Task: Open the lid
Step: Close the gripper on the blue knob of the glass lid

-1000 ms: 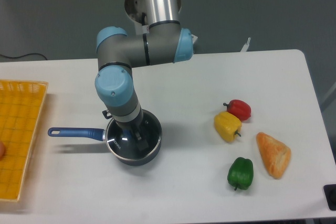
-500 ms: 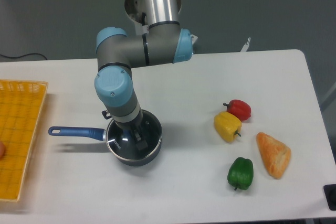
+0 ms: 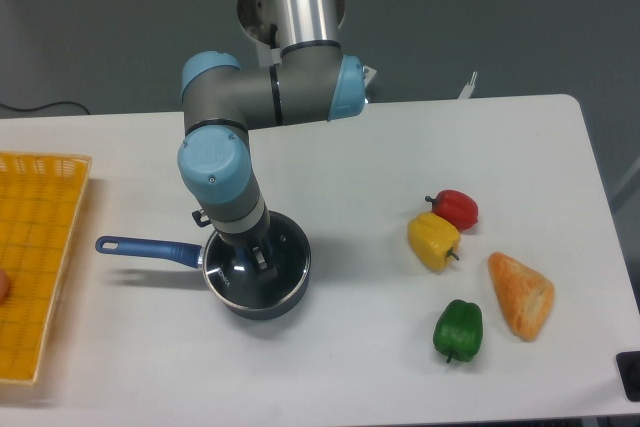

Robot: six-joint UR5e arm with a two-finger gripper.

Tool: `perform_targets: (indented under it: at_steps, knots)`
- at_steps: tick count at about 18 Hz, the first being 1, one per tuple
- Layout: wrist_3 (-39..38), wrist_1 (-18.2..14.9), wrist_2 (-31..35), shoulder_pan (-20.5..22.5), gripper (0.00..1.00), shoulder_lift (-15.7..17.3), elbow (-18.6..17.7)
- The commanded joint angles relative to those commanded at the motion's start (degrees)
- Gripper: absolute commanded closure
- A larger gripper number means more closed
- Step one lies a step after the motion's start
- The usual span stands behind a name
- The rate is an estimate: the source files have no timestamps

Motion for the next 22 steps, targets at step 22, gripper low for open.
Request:
perform_targets:
  at_steps: [22]
  knots:
    - [-0.1,-0.3,-0.4,0.0,0.37,1.0,-0.5]
